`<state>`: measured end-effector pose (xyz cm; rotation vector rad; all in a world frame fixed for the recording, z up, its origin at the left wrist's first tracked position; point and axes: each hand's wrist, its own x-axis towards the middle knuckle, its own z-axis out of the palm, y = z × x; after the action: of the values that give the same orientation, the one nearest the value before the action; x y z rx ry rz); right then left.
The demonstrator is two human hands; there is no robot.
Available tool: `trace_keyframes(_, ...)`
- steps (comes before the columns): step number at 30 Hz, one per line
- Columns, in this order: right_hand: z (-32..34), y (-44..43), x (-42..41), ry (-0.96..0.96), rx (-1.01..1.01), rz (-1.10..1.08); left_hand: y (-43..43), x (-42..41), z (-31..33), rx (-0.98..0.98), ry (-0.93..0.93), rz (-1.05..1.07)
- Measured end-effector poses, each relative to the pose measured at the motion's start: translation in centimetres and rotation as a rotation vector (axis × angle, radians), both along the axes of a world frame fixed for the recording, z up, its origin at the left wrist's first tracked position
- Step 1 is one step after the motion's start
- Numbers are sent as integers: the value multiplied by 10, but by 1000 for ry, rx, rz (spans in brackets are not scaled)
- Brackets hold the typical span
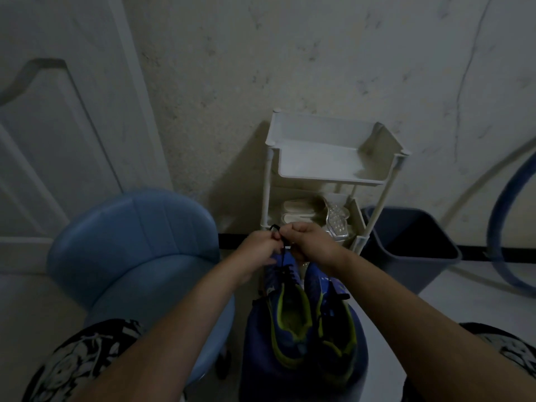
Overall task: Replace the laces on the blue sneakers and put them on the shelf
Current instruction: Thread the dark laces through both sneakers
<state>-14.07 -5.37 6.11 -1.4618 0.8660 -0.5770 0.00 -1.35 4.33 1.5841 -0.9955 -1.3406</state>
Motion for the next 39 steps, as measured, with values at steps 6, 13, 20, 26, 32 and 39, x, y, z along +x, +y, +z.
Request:
trace_keyframes(6,8,2,-14,24,-13,-30,0,-11,25,-195,495,133)
trace_keyframes(13,8,0,-32,391,-159,-79,-1,-11,37,-269,420,300)
trace_keyframes(20,15,-3,-35,251,-402,-152,10,-18,35,-277,-668,-220)
trace_keyframes(26,25,-1,-39,483,-456,93,17,-16,26,-274,-837,-414)
trace_keyframes(32,18,-5,-43,717,-508,206,8,-9,18,-204,-938,-452)
trace_keyframes(39,10,-14,-48,772,-532,135,4,1,22,-183,-1017,-472)
